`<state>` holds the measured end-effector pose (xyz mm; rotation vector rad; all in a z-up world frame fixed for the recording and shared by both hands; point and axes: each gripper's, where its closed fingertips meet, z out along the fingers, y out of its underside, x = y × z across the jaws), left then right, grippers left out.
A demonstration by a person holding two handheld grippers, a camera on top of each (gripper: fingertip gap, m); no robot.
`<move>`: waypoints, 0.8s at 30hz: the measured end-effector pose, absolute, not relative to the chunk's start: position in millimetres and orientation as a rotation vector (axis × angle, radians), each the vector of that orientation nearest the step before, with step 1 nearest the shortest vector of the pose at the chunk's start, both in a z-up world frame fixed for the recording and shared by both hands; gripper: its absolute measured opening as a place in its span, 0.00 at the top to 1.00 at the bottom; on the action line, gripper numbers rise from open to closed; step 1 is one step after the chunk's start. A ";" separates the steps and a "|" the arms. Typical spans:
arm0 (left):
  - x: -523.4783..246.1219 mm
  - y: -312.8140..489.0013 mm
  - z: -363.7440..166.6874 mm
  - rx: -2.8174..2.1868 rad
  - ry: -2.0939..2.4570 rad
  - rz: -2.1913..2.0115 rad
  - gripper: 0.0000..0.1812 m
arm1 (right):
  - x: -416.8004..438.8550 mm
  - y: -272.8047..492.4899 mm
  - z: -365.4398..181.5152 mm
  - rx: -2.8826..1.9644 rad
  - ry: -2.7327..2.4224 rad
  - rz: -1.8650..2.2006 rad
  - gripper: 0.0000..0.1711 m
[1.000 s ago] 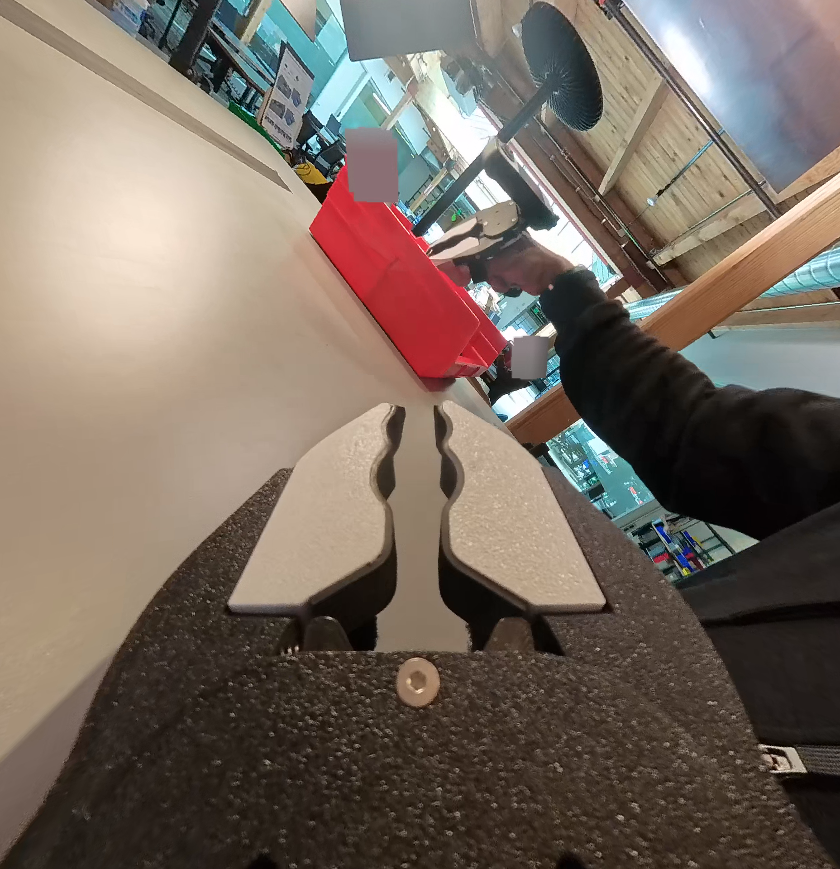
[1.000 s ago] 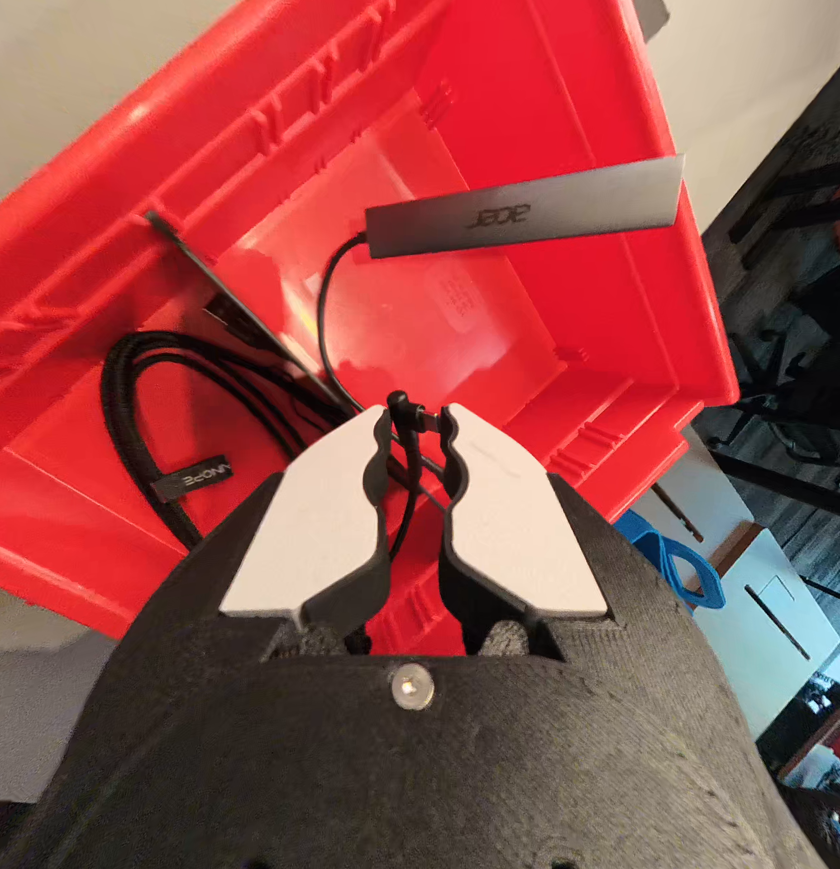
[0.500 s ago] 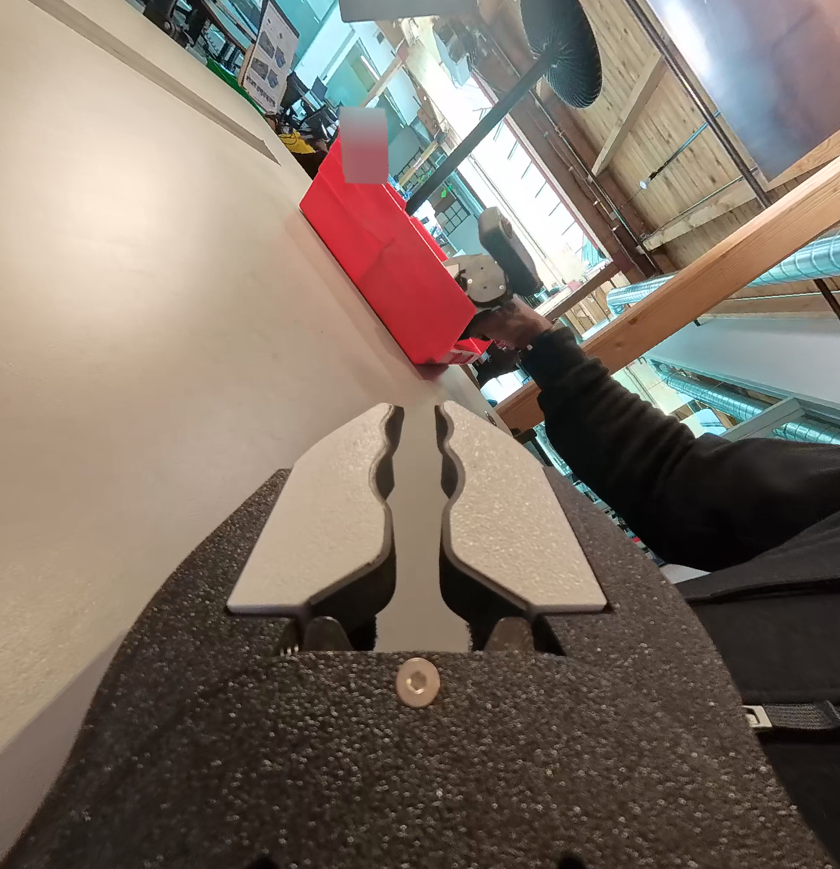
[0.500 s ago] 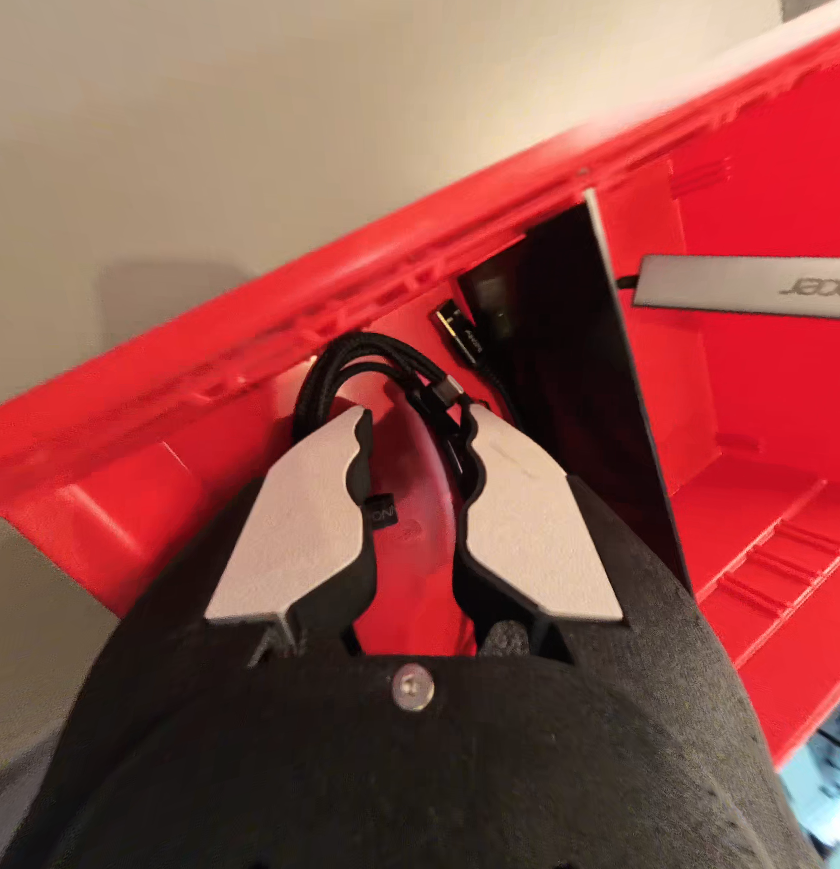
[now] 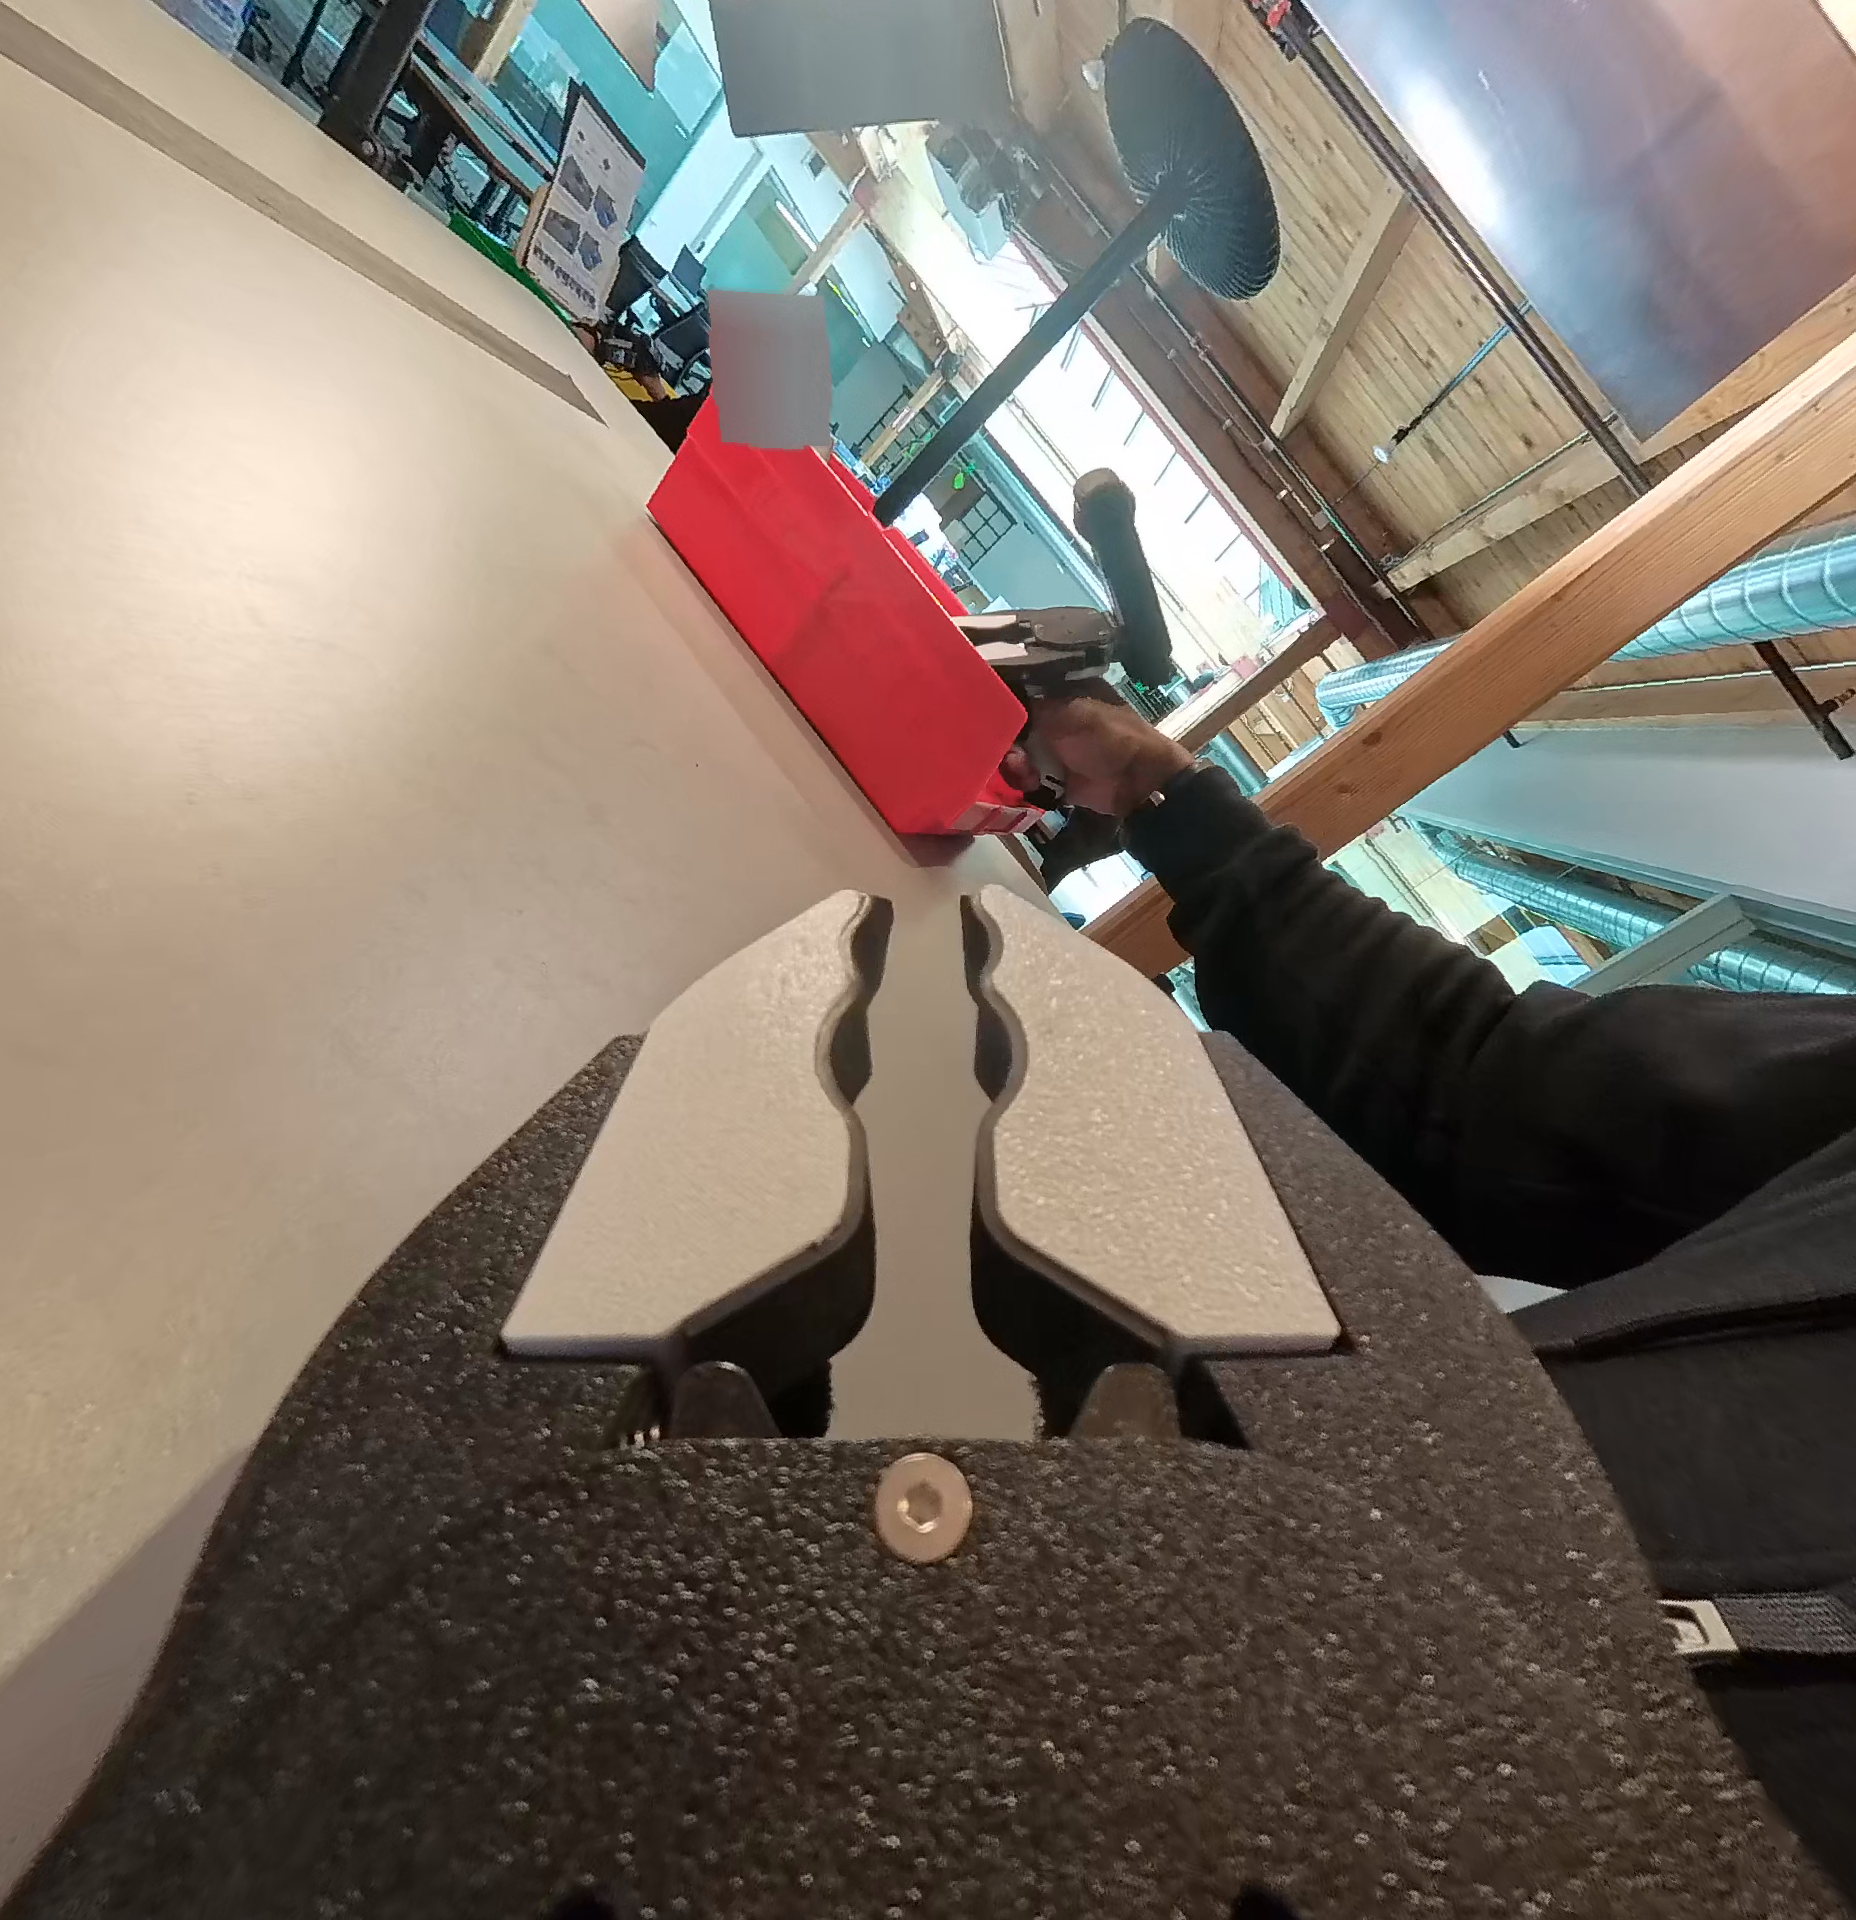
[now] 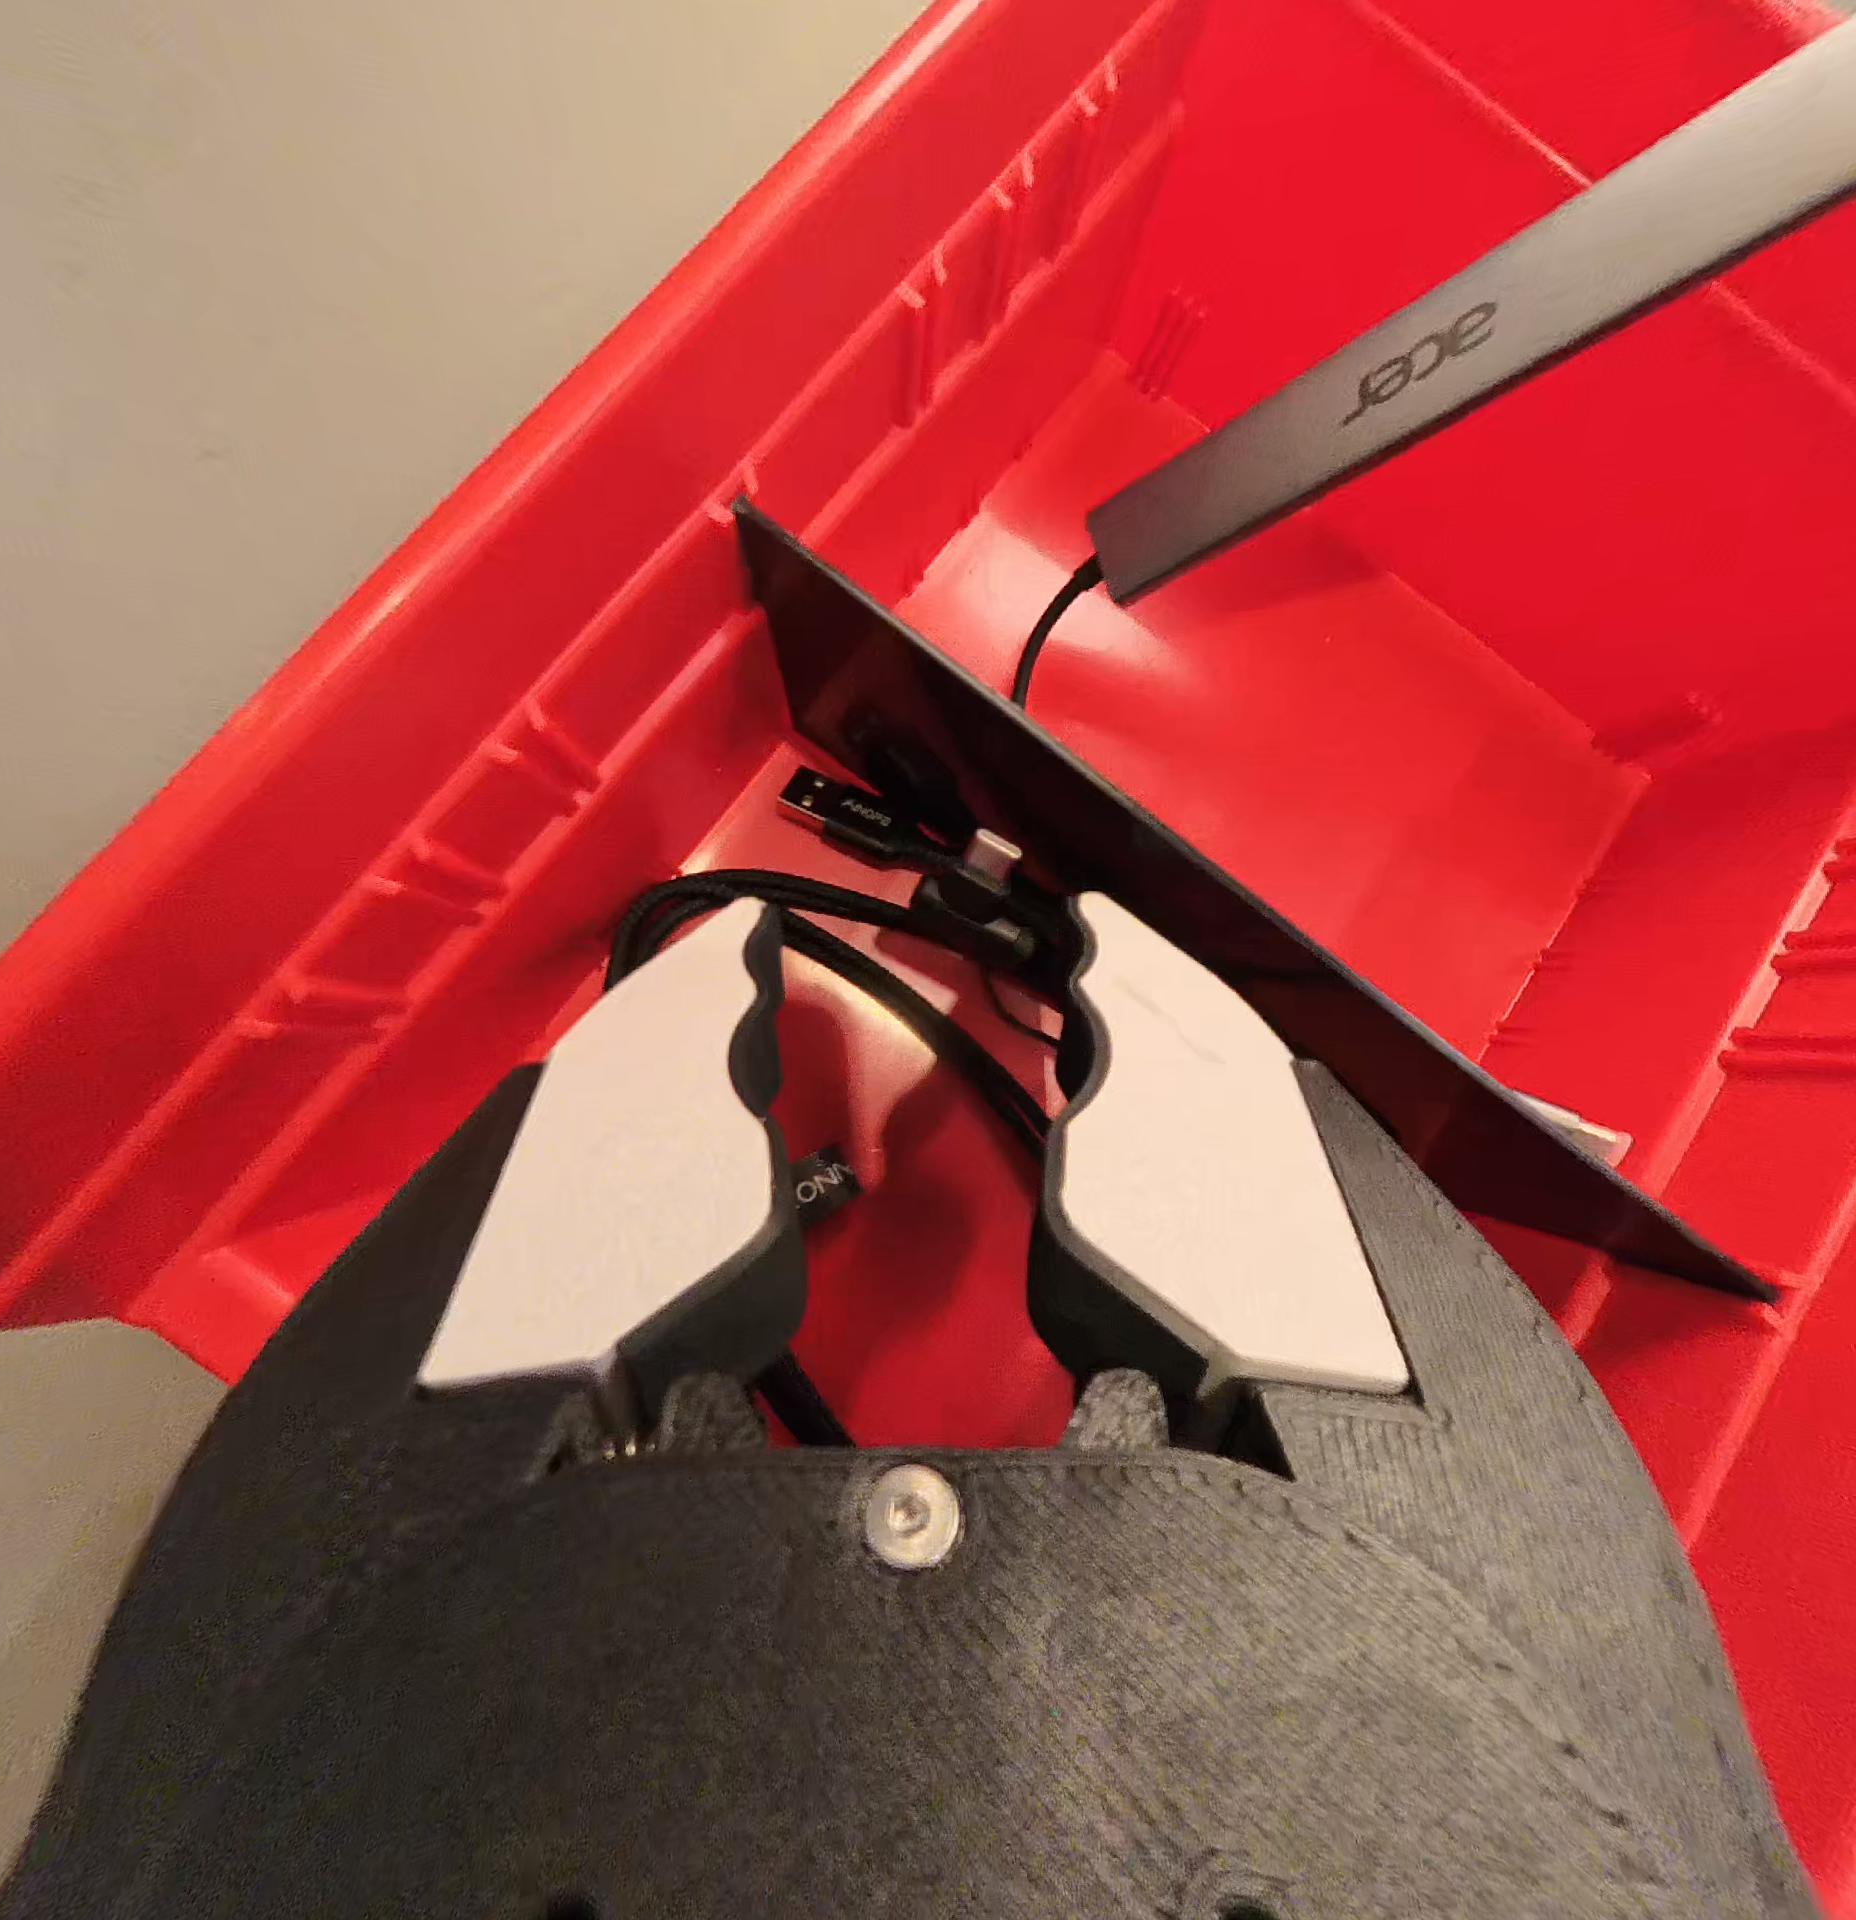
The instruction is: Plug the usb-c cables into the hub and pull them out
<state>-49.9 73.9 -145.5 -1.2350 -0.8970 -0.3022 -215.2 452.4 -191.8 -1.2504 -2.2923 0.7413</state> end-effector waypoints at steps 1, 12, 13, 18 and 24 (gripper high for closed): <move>-49.4 73.6 -145.5 -1.236 -0.896 -0.303 0.92 | -216.7 452.9 -190.1 -1.270 -2.270 0.740 0.70; -44.4 64.9 -143.5 -1.222 -0.883 -0.303 0.92 | -216.4 471.1 -174.7 -1.126 -2.107 0.366 0.67; -43.8 63.6 -143.6 -1.222 -0.884 -0.301 0.92 | -214.4 468.3 -168.5 -1.127 -2.094 0.392 0.68; -41.0 49.5 -145.0 -1.237 -0.903 -0.248 0.92 | -186.9 439.4 -123.6 -1.002 -2.046 0.417 0.70; -43.7 5.7 -150.6 -1.367 -0.957 0.049 0.91 | -136.6 348.6 -86.2 -0.993 -2.063 0.706 0.73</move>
